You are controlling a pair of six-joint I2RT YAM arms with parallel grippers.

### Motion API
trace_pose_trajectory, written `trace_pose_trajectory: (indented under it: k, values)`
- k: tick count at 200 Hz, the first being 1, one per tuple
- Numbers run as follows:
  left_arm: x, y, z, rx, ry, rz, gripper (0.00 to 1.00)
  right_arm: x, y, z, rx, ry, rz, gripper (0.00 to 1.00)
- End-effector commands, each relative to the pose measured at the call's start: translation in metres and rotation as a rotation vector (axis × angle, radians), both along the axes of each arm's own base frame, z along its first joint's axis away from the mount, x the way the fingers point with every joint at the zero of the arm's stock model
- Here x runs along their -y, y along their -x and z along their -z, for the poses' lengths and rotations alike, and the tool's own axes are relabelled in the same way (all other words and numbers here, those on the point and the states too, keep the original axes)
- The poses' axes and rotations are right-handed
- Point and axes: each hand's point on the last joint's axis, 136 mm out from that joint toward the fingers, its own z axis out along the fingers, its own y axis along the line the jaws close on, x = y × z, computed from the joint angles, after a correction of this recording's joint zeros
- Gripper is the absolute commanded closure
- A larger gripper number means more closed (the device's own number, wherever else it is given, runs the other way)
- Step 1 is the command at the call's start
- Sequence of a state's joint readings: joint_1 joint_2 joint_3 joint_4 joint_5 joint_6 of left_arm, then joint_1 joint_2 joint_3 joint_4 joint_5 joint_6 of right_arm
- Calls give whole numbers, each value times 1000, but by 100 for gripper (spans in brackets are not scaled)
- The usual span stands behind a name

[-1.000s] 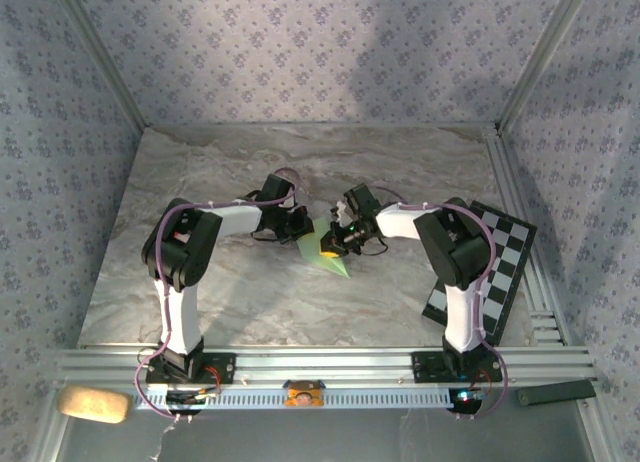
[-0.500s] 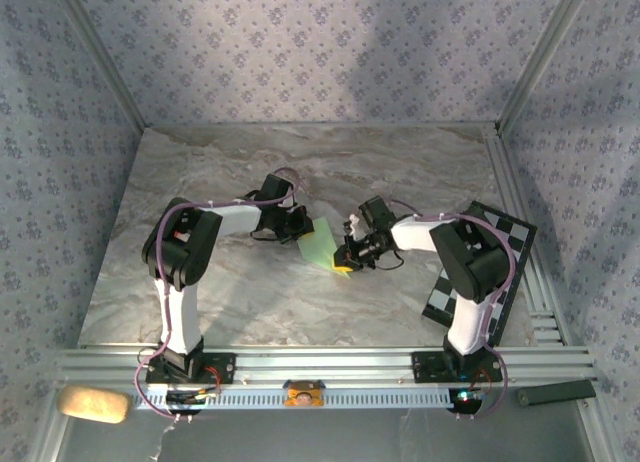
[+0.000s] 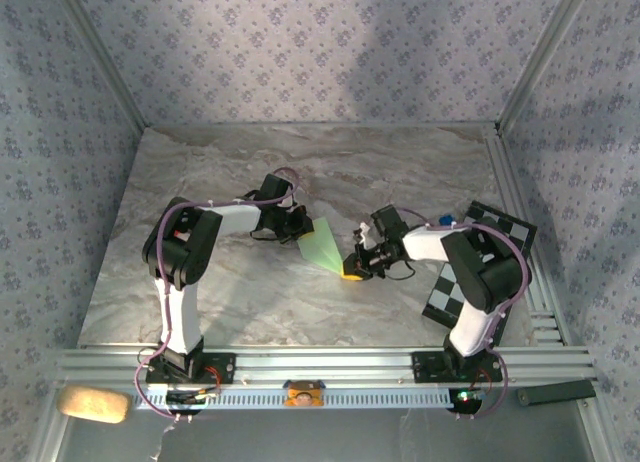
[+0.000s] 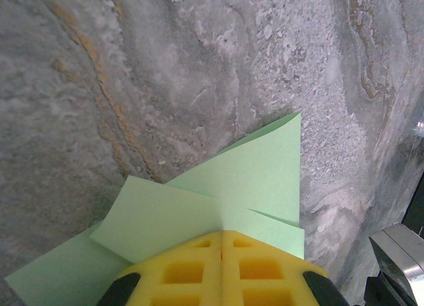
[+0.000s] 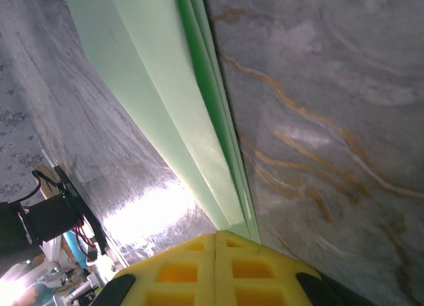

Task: Fold a paper plane with a square sheet of paper (pick it up from the middle)
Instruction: Fourth fold the wing at the center of the table.

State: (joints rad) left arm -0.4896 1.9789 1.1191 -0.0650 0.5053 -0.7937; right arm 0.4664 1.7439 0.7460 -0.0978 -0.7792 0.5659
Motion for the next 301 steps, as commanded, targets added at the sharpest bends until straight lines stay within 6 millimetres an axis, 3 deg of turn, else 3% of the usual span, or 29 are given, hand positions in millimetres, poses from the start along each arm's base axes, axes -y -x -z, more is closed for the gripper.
trace_pose_trajectory:
  k: [1,47,83,128,168,195,213,238,269,301]
  values:
    - [-30,10,48,-80,-154,-45,99,13,16,5,-31,26,-10,94]
    - [-28,11,46,-66,-154,-20,99,3,-7,-34,90,-37,-5,95]
    - [-29,12,43,-48,-152,0,98,-14,-28,-42,98,-77,-26,96]
    - [-26,12,40,-40,-140,14,98,-28,-43,-28,77,-45,-25,95]
    - [-23,11,32,-27,-119,25,94,-19,-33,0,16,26,-13,98]
    - [-17,5,6,23,-72,36,85,-10,-21,16,-29,76,11,100]
    - [-12,-1,-17,62,-44,37,77,-9,-17,20,-41,79,27,100]
    - [-11,-7,-46,113,-28,20,73,-11,-15,23,-52,103,47,100]
    - [-4,1,-61,116,16,-5,79,-12,-16,25,-66,121,79,100]
    - [22,22,-55,82,55,39,90,-13,-16,27,-72,128,108,100]
